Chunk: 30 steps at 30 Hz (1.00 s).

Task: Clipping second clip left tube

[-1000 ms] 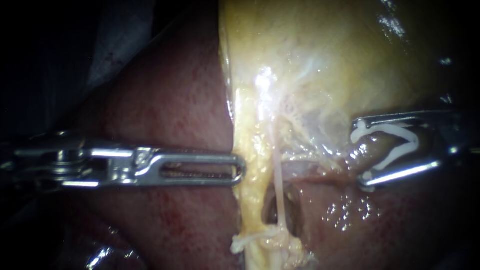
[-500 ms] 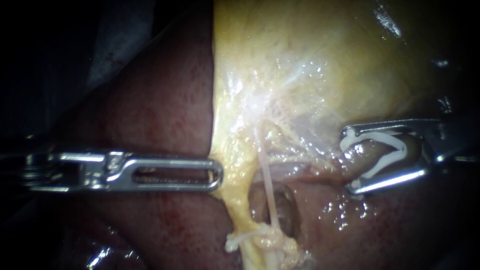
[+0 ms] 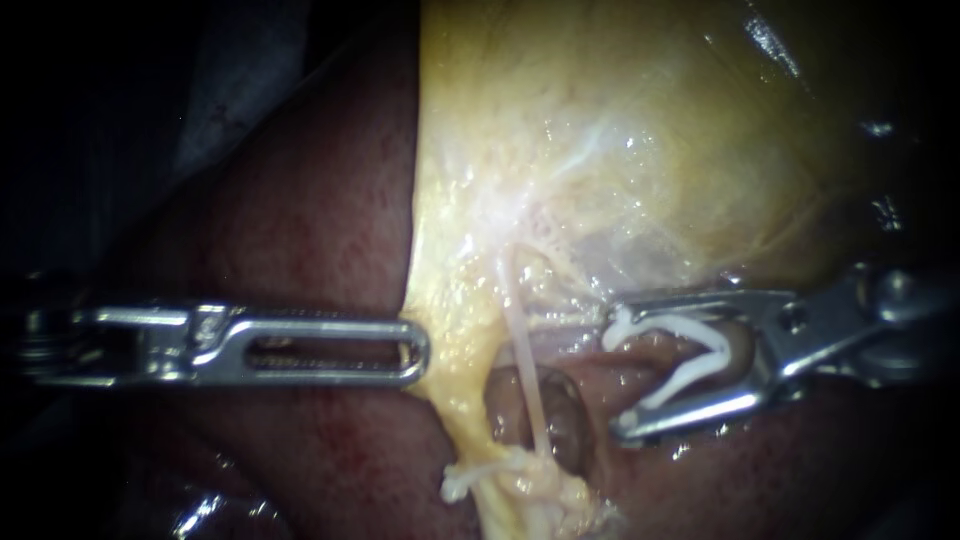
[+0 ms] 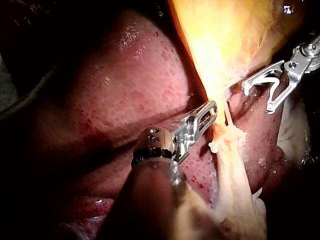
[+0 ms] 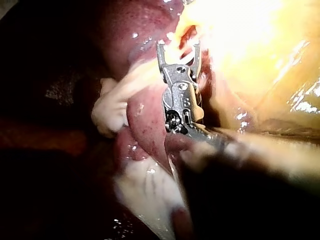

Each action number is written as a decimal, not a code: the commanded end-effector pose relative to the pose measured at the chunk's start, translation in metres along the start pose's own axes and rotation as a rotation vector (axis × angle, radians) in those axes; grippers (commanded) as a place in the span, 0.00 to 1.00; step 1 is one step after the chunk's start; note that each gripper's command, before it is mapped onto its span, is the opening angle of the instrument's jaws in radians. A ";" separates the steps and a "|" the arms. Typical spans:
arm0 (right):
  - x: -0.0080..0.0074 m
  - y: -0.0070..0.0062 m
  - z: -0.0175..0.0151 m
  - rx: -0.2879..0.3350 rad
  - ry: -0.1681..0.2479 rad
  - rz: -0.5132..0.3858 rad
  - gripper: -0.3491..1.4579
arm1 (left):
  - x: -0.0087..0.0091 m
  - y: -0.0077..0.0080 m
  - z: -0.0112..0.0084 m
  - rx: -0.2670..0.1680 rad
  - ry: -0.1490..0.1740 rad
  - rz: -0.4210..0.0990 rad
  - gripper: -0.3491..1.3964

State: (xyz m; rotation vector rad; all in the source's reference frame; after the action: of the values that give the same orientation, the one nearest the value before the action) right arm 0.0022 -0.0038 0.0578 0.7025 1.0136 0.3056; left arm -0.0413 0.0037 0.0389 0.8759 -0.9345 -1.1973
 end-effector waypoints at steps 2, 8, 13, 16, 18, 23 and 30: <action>-0.0007 -0.0001 0.0014 0.012 -0.004 0.007 0.52 | 0.0000 0.0000 0.0000 -0.001 0.000 0.000 0.00; -0.0021 -0.0002 0.0051 0.039 -0.014 0.024 0.52 | 0.0000 0.0000 0.0000 0.000 0.000 0.000 0.00; -0.0027 0.0000 0.0071 0.053 -0.020 0.023 0.52 | 0.0000 0.0000 0.0000 0.000 0.000 0.000 0.00; -0.0028 0.0004 0.0074 0.054 -0.021 0.021 0.51 | 0.0001 0.0000 -0.0001 0.000 0.000 0.000 0.00; -0.0029 0.0008 0.0074 0.054 -0.021 0.021 0.51 | 0.0001 0.0000 -0.0001 0.000 0.000 0.000 0.00; -0.0029 0.0013 0.0076 0.053 -0.020 0.022 0.50 | 0.0001 -0.0001 -0.0001 -0.001 -0.001 0.000 0.00; -0.0027 0.0016 0.0085 0.062 -0.023 0.028 0.48 | 0.0001 -0.0002 -0.0001 -0.001 -0.001 -0.001 0.00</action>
State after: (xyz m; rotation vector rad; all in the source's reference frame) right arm 0.0083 -0.0074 0.0636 0.7755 0.9953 0.2903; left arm -0.0413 0.0036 0.0387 0.8747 -0.9344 -1.1990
